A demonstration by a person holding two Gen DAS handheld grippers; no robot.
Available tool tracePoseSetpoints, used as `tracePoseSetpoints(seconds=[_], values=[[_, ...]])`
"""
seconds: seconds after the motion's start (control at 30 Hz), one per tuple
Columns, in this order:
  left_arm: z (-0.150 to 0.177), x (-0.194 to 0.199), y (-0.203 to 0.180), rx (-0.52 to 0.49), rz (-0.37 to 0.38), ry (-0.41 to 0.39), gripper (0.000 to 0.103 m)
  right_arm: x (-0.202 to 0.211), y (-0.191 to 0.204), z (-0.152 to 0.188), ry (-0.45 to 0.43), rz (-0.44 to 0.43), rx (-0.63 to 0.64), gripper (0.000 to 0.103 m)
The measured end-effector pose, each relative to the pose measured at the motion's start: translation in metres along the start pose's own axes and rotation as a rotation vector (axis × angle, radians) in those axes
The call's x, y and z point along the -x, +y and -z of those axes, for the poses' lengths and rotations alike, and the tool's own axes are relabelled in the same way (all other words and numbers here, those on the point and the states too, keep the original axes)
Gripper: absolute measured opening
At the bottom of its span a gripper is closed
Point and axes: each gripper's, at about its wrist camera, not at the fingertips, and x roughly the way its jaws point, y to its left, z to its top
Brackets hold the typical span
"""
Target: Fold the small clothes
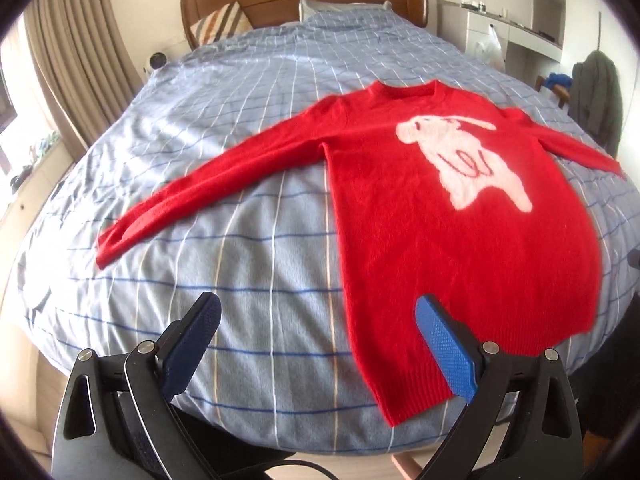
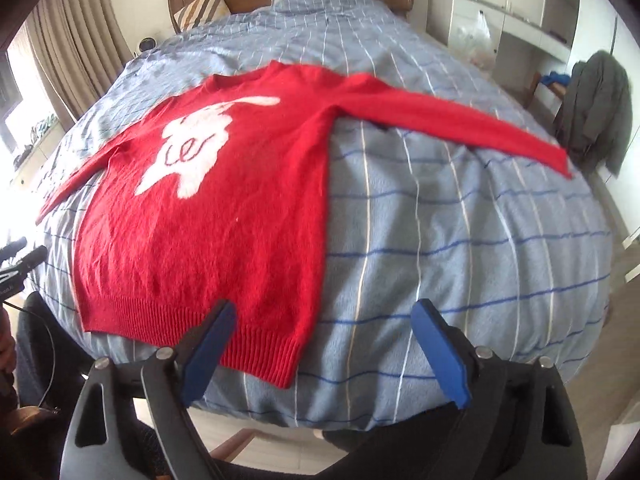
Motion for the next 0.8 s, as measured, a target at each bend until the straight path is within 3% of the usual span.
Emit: tracePoseSetpoints(seconds=[0.23,0.5,0.8], values=[[-0.022,0.001,-0.012,0.042,-0.004,-0.087,0.099,0.007,0.057,-0.038,-0.13,0.08,0.095,0.096],[-0.027,-0.018,-0.015,0.079,-0.028,-0.054,0.099,0.003,0.095,-0.062,-0.172,0.118,0.148,0.096],[-0.027,-0.03,-0.014,0.105,-0.039,-0.009,0.099,-0.006,0.094,-0.07,-0.163,0.173,0.129,0.096]])
